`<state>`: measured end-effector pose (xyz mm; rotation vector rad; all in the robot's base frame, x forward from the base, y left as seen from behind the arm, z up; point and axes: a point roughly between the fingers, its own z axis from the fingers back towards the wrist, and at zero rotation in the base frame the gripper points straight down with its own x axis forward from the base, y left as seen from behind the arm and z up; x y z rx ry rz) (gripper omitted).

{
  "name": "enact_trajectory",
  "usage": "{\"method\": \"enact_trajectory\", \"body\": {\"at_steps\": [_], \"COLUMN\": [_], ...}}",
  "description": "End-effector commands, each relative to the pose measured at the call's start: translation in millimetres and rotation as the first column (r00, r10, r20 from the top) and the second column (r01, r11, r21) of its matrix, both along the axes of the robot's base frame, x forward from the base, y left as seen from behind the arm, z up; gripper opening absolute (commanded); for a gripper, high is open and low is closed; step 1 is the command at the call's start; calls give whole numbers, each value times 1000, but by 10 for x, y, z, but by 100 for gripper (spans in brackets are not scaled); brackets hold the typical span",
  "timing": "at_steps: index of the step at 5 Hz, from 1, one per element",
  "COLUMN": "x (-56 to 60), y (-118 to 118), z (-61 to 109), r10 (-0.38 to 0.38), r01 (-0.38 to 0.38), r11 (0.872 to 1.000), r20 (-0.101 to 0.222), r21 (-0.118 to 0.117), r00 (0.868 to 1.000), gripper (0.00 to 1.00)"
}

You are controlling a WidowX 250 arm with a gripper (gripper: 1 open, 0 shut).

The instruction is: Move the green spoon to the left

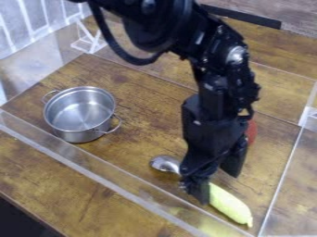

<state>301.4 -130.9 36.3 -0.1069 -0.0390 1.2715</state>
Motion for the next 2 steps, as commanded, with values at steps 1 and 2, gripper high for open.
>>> {"method": "enact_trajectory", "body": {"at_steps": [1,2], "x": [54,39], "y": [-167,-225], "z": [100,59], "r10": [54,103], "r01": [-54,-102], "r11": [998,995], "r20": [50,54], "r21": [-19,-16], "r00": [997,993], "gripper": [100,100]}}
